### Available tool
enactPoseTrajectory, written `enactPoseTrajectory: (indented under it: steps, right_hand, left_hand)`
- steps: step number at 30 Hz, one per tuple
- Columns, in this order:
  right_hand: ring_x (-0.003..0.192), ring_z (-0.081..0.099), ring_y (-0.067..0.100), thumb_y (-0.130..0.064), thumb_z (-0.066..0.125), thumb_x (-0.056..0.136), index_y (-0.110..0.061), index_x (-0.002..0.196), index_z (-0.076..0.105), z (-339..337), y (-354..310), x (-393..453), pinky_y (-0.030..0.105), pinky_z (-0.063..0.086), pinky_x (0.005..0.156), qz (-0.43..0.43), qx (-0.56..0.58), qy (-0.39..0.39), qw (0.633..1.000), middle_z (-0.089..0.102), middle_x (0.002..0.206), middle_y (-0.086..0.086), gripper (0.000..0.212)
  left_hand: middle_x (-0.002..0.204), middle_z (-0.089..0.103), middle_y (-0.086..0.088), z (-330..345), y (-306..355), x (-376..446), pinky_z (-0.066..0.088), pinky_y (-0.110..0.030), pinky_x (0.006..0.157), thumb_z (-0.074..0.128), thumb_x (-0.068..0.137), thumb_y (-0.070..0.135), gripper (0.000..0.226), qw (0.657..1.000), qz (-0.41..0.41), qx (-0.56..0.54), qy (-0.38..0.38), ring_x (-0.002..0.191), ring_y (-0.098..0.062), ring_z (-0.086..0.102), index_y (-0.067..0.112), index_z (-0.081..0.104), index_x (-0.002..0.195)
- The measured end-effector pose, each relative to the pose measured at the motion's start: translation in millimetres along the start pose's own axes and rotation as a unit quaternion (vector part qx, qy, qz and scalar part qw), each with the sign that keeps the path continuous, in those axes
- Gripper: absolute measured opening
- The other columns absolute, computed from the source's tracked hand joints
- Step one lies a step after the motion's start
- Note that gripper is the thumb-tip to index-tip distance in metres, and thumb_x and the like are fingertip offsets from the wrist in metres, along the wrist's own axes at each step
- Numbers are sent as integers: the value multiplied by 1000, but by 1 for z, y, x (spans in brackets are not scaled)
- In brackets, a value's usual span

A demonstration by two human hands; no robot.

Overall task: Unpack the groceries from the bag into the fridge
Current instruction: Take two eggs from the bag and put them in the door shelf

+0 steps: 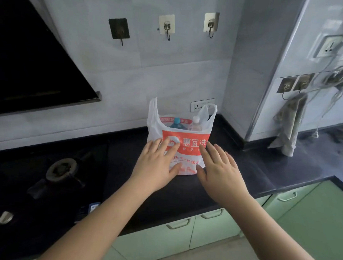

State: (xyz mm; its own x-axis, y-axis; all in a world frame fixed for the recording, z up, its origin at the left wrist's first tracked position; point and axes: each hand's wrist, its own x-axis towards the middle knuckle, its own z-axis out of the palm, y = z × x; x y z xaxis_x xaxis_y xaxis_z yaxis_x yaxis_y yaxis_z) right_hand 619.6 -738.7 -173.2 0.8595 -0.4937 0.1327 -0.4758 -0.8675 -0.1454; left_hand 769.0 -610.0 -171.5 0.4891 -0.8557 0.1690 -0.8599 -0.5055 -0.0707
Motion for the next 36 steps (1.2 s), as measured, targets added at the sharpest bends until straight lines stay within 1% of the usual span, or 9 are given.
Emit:
enactPoseTrajectory:
  steps: [3,6,9,14,17,23,30,34,36]
  right_hand:
    - [150,5,21,-53,19,98,-24,154,9,4,10,14,41,5,121,-15,7,-7,1000,12,162,0,64]
    - [149,9,23,-54,13,96,-22,154,13,7,14,28,42,8,121,-28,9,-3,1000,16,162,2,66]
    - [149,7,22,-52,21,99,-23,154,13,10,15,43,41,5,119,-37,14,-7,999,14,162,1,63]
    - [148,15,24,-51,20,98,-21,153,19,18,10,71,41,10,119,-45,-5,-12,999,21,160,3,62]
    - [140,36,29,-52,15,94,-16,146,39,25,8,92,45,26,114,-38,-20,-1,999,41,151,8,67]
    - [148,15,24,-52,20,96,-20,153,21,37,8,137,43,12,119,-31,-35,-11,999,21,160,4,65]
    - [138,40,29,-44,36,92,-12,141,45,51,16,167,43,32,111,-1,-56,2,998,45,148,10,60]
    - [145,25,28,-50,17,92,-14,148,32,57,27,182,42,22,116,0,-43,-10,999,29,157,9,69]
    - [148,17,25,-47,24,98,-15,151,25,58,30,192,39,13,118,-6,-42,-12,999,21,160,7,62]
  left_hand:
    - [159,19,0,6,3,8,8,-44,119,30,96,60,67,1000,-11,6,-6,146,-23,15,31,11,153]
    - [161,16,-1,11,0,17,4,-45,120,28,97,59,66,1000,-20,14,-8,148,-24,9,30,11,153]
    - [163,7,-3,15,-6,27,-2,-46,121,24,98,60,66,999,-30,18,-21,150,-23,0,29,7,154]
    - [163,11,-4,26,-23,44,-6,-40,117,27,98,59,65,999,-38,8,-20,150,-24,1,28,11,153]
    - [162,13,-4,36,-35,55,-1,-42,119,27,98,58,65,999,-40,-8,-13,150,-25,2,26,14,154]
    - [159,22,-5,46,-54,92,9,-45,119,30,98,56,62,999,-38,-17,25,148,-27,14,25,22,152]
    - [150,41,-8,65,-54,138,22,-44,118,38,99,46,54,996,11,-68,61,140,-27,35,19,37,146]
    - [145,45,-11,69,-59,168,28,-46,116,44,98,43,51,995,36,-64,72,136,-30,38,17,42,142]
    - [142,47,-12,68,-59,182,31,-46,113,46,98,40,49,995,42,-62,66,134,-31,40,15,45,140]
